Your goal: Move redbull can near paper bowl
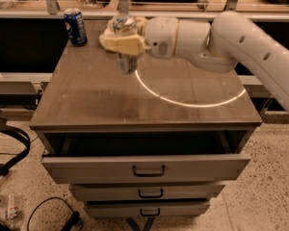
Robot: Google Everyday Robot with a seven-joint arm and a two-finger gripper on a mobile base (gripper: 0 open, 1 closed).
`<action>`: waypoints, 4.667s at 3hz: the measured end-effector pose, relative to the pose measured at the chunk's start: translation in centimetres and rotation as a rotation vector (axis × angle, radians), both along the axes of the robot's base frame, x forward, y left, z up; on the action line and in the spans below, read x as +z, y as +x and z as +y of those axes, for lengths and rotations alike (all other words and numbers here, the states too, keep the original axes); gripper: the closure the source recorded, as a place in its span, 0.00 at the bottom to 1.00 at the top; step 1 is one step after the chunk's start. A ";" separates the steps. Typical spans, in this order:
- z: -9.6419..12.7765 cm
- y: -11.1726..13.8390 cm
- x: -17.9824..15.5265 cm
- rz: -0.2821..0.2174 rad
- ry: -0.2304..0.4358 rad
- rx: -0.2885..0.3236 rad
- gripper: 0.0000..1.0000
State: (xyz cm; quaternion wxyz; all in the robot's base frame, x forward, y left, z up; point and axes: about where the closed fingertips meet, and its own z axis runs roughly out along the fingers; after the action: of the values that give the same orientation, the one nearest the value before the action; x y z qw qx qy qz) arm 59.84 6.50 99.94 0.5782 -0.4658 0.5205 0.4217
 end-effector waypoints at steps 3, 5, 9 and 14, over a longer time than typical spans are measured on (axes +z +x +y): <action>-6.4 10.7 5.4 0.000 -0.007 -0.259 1.00; -12.3 19.1 2.9 0.049 0.022 -0.475 1.00; -17.6 27.6 -5.6 0.004 0.051 -0.732 1.00; -14.7 28.5 -6.9 -0.007 0.068 -0.685 0.05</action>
Offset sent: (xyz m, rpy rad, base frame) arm 0.1618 -0.1027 0.0697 -0.0140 0.0202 -0.4239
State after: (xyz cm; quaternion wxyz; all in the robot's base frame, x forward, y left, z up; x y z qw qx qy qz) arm 88.29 -8.25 93.02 0.7030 -0.2459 0.6305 0.2187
